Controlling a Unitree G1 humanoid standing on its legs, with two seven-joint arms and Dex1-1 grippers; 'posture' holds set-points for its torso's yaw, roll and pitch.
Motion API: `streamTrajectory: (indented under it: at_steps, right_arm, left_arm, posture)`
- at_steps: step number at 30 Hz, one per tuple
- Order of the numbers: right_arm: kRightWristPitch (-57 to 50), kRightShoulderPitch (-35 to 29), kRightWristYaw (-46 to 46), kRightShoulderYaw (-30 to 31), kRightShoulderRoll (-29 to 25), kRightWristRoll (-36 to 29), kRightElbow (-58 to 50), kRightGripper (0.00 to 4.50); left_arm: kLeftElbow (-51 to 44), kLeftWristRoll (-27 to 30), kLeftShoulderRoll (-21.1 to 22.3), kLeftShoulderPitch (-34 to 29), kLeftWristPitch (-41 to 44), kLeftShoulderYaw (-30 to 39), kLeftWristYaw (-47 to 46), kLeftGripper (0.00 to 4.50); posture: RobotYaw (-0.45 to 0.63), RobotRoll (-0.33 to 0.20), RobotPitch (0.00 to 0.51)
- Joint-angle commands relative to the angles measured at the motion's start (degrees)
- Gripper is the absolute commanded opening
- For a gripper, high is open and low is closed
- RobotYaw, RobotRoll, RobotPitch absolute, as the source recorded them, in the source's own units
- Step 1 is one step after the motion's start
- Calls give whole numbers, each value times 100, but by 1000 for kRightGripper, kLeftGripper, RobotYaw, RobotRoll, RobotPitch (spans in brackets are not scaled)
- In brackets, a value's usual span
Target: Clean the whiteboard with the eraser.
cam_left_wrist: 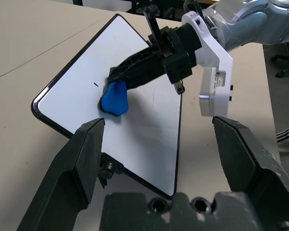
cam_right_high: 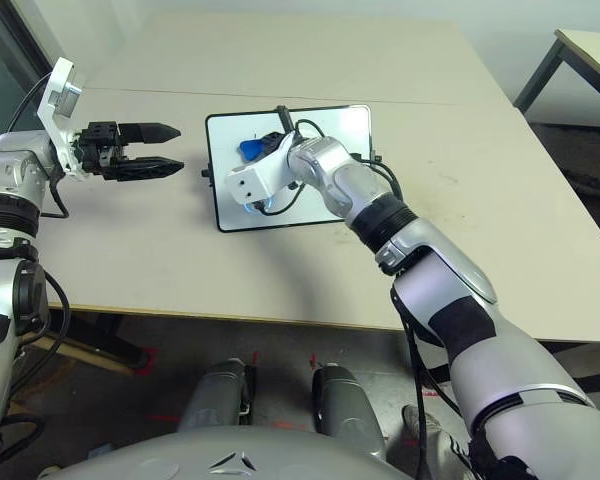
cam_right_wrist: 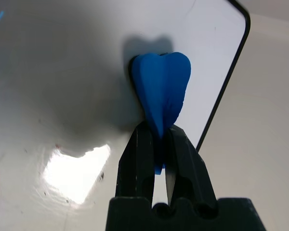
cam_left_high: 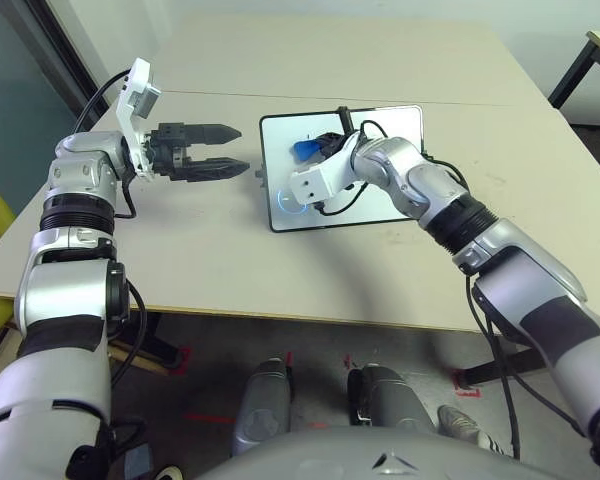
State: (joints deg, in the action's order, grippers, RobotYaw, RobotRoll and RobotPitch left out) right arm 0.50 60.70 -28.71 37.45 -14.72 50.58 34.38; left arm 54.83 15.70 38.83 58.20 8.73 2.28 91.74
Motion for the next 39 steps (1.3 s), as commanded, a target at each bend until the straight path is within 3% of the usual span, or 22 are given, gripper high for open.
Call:
streamTrajectory:
  at_steps: [1,21,39]
  right_arm:
    - [3,-23,-36,8,2,-25,45,106]
    - [-63,588,500,-122,-295,-55,1186,106]
    - [80,351,214,-111,-690,-276,795,106]
  left_arm:
    - [-4,-48,12,111,-24,37,15,4500]
    - [10,-55,12,139,-14,32,12,4500]
    - [23,-51,7,115,-26,39,3,4500]
  posture:
    - [144,0,36]
    - [139,0,38]
    - [134,0,40]
